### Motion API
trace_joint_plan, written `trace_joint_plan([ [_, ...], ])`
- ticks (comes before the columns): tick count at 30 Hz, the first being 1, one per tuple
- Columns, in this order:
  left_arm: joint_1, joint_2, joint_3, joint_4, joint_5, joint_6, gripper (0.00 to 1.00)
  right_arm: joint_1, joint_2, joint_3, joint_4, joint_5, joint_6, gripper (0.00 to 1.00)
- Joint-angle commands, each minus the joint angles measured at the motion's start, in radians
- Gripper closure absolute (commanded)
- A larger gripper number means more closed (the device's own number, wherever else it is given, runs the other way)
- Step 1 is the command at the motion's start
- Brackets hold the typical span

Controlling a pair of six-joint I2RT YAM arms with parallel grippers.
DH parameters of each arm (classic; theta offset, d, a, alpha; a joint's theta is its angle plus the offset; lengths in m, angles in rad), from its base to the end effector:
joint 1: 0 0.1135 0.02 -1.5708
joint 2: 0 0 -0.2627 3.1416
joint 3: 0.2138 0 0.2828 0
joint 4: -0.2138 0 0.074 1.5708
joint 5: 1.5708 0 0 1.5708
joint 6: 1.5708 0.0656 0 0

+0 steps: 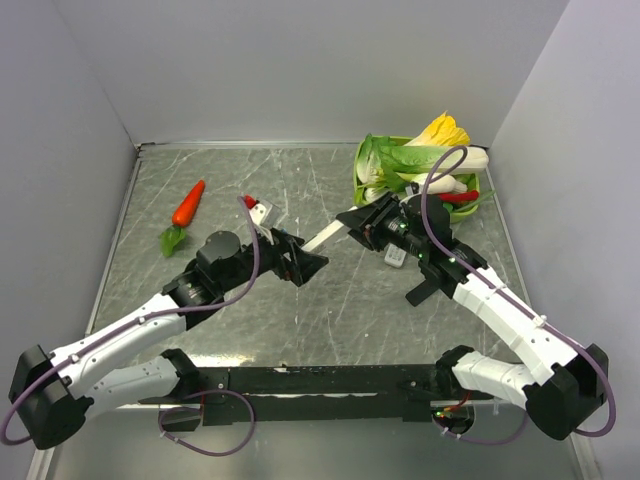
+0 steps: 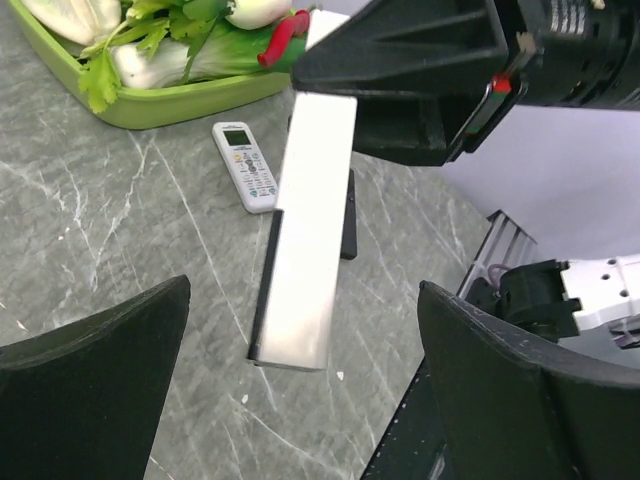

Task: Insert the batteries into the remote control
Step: Adjust the remote control.

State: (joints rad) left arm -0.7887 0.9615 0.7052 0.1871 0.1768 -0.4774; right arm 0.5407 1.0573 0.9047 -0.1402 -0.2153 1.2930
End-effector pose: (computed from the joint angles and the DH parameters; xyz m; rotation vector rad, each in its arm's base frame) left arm 0.1965 -0.2142 0.3073 0.4152 1.7102 -1.0935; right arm 0.2547 0.1692 0.3198 0.6224 2.0407 1.3939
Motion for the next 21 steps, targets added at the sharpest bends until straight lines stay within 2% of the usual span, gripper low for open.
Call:
trace_joint_plan([
  [1, -0.04, 0.016, -0.006, 0.077, -0.094, 0.054, 0.01, 0.004, -0.042, 0.011, 0.034, 0.034, 0.092, 1.0],
  [5, -0.043, 0.042, 0.01, 0.092, -0.146, 0.036, 0.03, 0.004, -0.033, 0.01, 0.039, 0.021, 0.101, 1.0],
  [8, -0.043, 0.062, 0.016, 0.126, -0.145, 0.023, 0.12, 0.005, -0.033, -0.007, 0.056, 0.014, 0.129, 1.0],
  [11, -0.043, 0.081, 0.026, 0.132, -0.135, 0.011, 0.26, 0.005, -0.033, -0.02, 0.067, 0.01, 0.14, 1.0],
  [12, -0.043, 0.086, 0.033, 0.124, -0.126, 0.007, 0.33, 0.007, -0.034, -0.021, 0.068, 0.005, 0.14, 1.0],
  [14, -0.043, 0.088, 0.033, 0.136, -0.112, -0.006, 0.4, 0.008, -0.036, -0.021, 0.065, 0.005, 0.141, 1.0],
  [15, -0.043, 0.088, 0.031, 0.153, -0.105, -0.01, 0.49, 0.005, -0.036, -0.024, 0.067, 0.004, 0.141, 1.0],
  [18, -0.043, 0.085, 0.036, 0.152, -0.097, -0.017, 0.66, 0.008, -0.034, -0.032, 0.073, -0.007, 0.144, 1.0],
  [19, -0.043, 0.083, 0.04, 0.146, -0.089, -0.02, 0.71, 0.007, -0.034, -0.032, 0.071, -0.015, 0.143, 0.98],
  [20, -0.043, 0.08, 0.045, 0.137, -0.091, -0.023, 0.8, 0.008, -0.033, -0.033, 0.07, -0.019, 0.138, 0.94],
  [21, -0.043, 0.079, 0.057, 0.127, -0.092, -0.023, 0.85, 0.007, -0.034, -0.038, 0.083, -0.028, 0.134, 0.82],
])
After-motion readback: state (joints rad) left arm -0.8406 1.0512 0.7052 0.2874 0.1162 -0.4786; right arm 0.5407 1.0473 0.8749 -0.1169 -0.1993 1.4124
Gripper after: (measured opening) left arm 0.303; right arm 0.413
